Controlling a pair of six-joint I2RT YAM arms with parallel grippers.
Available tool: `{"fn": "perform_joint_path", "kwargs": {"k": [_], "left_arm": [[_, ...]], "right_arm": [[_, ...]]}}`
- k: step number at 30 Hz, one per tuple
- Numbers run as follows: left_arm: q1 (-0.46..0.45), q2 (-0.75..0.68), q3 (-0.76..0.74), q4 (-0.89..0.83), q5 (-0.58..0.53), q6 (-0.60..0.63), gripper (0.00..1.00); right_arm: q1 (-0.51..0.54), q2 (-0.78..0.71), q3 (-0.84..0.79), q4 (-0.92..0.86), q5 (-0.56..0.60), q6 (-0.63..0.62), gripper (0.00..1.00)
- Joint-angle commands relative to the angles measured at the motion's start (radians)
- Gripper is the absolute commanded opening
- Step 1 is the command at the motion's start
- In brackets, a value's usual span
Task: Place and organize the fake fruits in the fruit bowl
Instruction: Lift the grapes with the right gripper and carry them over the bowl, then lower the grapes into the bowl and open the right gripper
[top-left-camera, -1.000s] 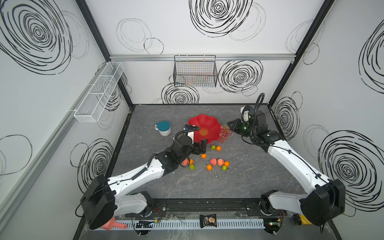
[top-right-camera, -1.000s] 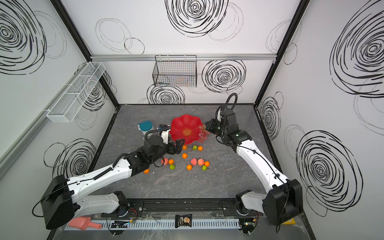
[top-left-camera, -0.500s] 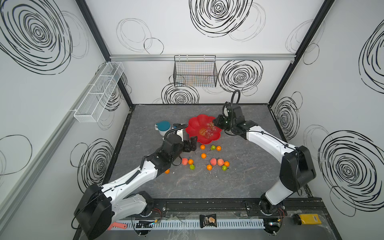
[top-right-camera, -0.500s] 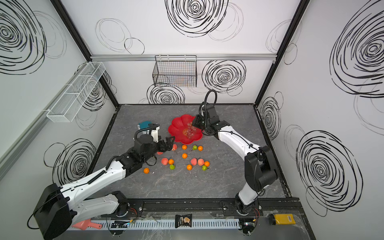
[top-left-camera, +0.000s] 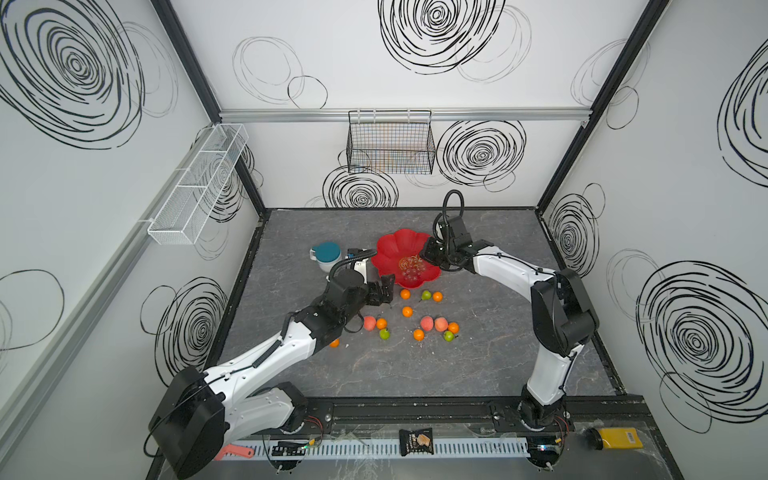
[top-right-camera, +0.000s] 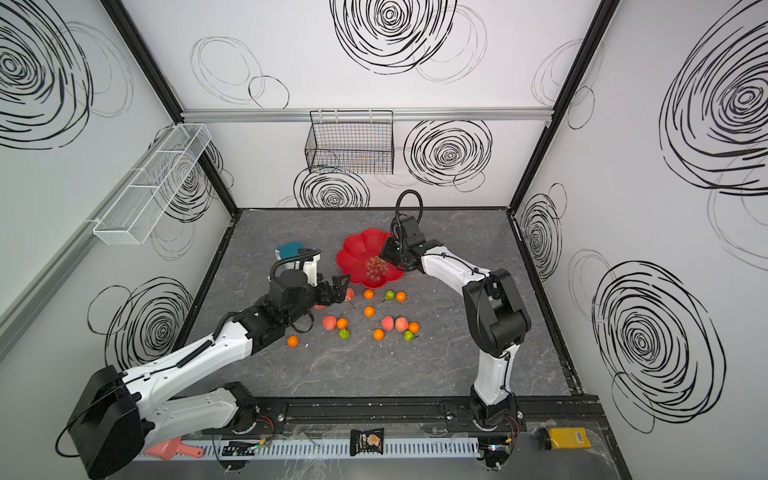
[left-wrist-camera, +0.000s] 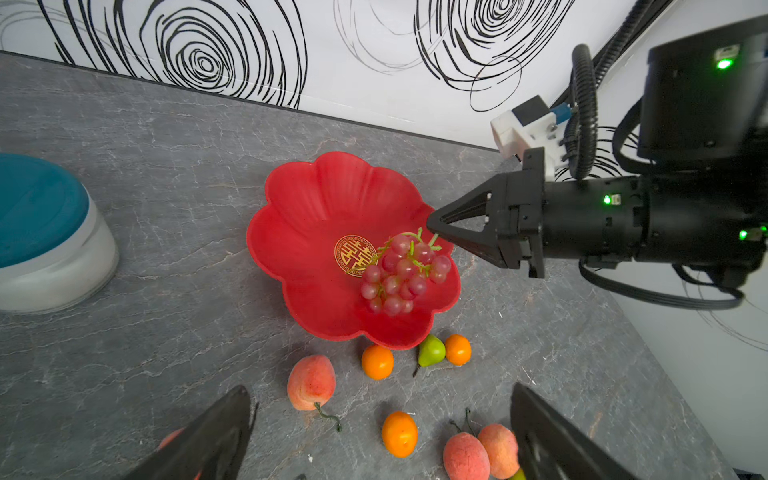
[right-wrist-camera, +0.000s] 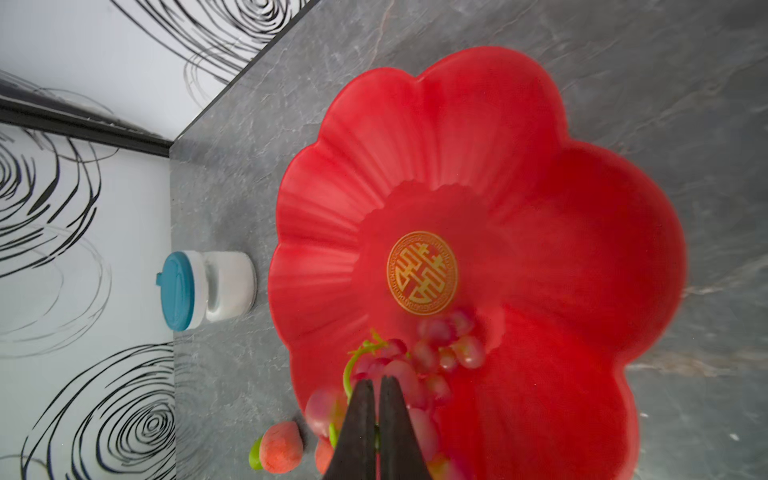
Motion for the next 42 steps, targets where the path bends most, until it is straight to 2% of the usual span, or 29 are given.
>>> {"fn": "perform_joint_path", "kwargs": {"k": [1,9,20,27,35,42], "left_arm": [[0.003,0.021,-0.003,0.011,0.025,-0.008,0.99],[-0.007,0.062,0.01,0.019,0.056,-0.008,0.99],[-0.009,0.102,0.034,0.0,0.042,-0.014,1.0],[-0.009,0.131,0.056,-0.005,0.071,-0.01,0.99],[-0.009,0.148,0.064,0.0,0.097,-0.009,1.0],[-0.01,0.111,0.067,-0.019,0.085,-0.008,1.0]], "right_arm": [[-0.03,0.029,0.039,-0.053,0.053,0.006,0.0],[-0.076,0.073,0.062,-0.064,0.05,-0.014,0.0],[-0.109,0.151,0.14,-0.095,0.034,-0.041,0.0],[-0.112,0.151,0.155,-0.133,0.122,-0.045,0.0],[-0.112,0.152,0.168,-0.146,0.122,-0.068,0.12],[-0.113,0.091,0.175,-0.162,0.137,-0.098,0.32]]}}
